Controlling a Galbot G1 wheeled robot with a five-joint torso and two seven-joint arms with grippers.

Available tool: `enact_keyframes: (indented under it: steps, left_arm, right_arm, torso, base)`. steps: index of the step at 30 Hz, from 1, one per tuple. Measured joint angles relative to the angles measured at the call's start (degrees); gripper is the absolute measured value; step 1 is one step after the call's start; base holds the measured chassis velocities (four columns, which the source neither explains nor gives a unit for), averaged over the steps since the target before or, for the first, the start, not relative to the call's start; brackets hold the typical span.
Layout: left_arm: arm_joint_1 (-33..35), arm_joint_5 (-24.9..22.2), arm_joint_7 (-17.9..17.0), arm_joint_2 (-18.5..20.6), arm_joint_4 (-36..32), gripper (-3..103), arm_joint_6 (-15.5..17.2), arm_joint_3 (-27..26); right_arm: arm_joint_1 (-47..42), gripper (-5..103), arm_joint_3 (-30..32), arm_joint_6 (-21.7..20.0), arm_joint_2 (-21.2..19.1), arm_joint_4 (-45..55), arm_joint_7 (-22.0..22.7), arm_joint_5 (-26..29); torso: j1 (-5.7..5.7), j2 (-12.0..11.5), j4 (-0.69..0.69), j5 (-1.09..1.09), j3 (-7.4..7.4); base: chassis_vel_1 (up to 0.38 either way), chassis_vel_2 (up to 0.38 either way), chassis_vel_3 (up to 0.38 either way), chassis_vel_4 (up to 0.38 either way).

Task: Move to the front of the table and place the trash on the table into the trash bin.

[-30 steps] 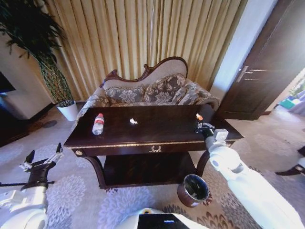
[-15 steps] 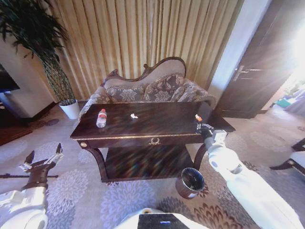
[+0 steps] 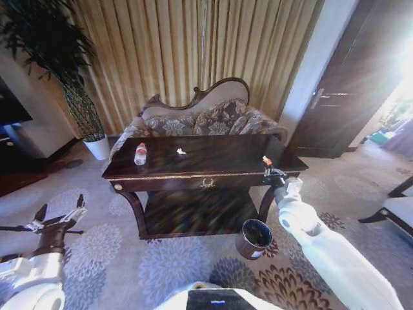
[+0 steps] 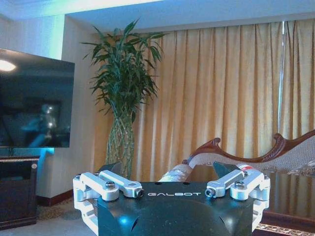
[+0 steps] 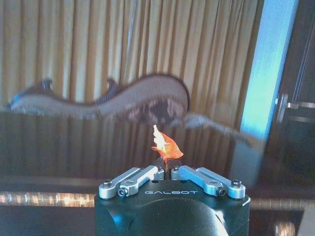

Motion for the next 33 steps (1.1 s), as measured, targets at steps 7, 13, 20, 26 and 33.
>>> enact_keyframes:
  steps: [7,13,20,26,33]
  left_arm:
    - [0.18,-0.03,-0.04,-0.06,-0.15,100,-0.07,-0.16]
    - [0.23,-0.03,-0.02,-0.23,-0.01,100,-0.31,-0.03]
    - [0.48,0.00,-0.04,0.21,-0.10,100,-0.37,-0.55]
    - [1.17,0.58,-0.05,-0.18,-0.41,100,-0.45,-0.57]
    - [1.39,1.55,0.07,-0.73,-0.47,100,-0.64,-0.09]
  right_arm:
    - [-6.61,2,3.16,-1.65,2.09,-4.31,-5.41,-5.18]
    - [-9.40,2,2.43,-1.36,4.64,-12.00,-8.34,-10.36]
    - [-5.83,2,-2.25,1.16,7.44,-25.55,-12.07,-15.99]
    - [0.59,2,-4.66,3.62,10.95,-41.73,-14.71,-19.34]
    - [5.28,2,-4.98,5.45,13.38,-53.90,-15.87,-21.87]
  torso:
    - [0.01,0.00,-0.02,0.01,0.00]
    - [0.00,0.01,-0.02,0.00,-0.01]
    - [0.00,0.00,0.00,0.00,-0.01]
    - [0.00,0.00,-0.01,0.01,0.00]
    - [0.00,0.00,-0.01,0.00,0.00]
  base:
    - [0.000,0.000,0.000,0.000]
    - [0.000,0.000,0.000,0.000]
    - [0.000,0.000,0.000,0.000]
    - [0.000,0.000,0.000,0.000]
    - [0.000,0.000,0.000,0.000]
